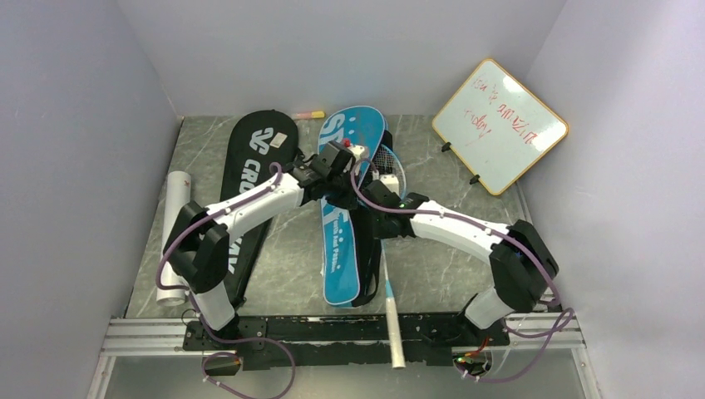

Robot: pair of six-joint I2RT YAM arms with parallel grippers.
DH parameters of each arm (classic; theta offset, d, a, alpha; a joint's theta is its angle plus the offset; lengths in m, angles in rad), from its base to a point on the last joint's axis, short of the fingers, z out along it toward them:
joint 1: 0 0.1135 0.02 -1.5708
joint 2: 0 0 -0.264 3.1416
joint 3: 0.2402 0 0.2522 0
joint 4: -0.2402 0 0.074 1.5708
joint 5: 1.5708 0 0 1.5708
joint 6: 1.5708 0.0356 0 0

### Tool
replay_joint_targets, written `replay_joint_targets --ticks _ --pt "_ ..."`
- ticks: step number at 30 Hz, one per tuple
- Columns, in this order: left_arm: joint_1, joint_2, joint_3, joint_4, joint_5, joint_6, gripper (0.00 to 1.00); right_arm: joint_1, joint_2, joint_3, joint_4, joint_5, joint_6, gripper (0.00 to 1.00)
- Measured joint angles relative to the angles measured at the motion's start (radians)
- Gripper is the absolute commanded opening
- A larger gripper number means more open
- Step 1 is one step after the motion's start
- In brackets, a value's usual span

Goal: Pack up the badminton gear
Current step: Place the racket in the racket bag.

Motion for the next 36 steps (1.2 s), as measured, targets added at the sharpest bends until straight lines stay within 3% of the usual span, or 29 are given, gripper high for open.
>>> replay_joint_targets --ticks 8,17,21,26,36 --pt "-0.008 0.008 -0.002 -0.015 0.019 0.012 0.05 0.002 0.096 0.045 0.148 -0.027 -0.071 0.03" --pt "-0.01 0.005 -0.069 0.027 0.034 0.009 0.05 -0.064 0.091 -0.107 0.46 -0.198 -0.167 0.06" --pt "-0.026 -0.003 -0.085 0.012 0.028 0.035 0.05 -0.066 0.042 -0.185 0.559 -0.246 -0.2 0.14" --pt "-0.036 -0.035 -0.099 -0.016 0.026 0.069 0.05 -0.063 -0.044 -0.282 0.66 -0.321 -0.244 0.39" --pt "-0.037 -0.074 -0.14 -0.022 0.034 0.097 0.05 -0.106 -0.13 -0.346 0.676 -0.402 -0.223 0.49"
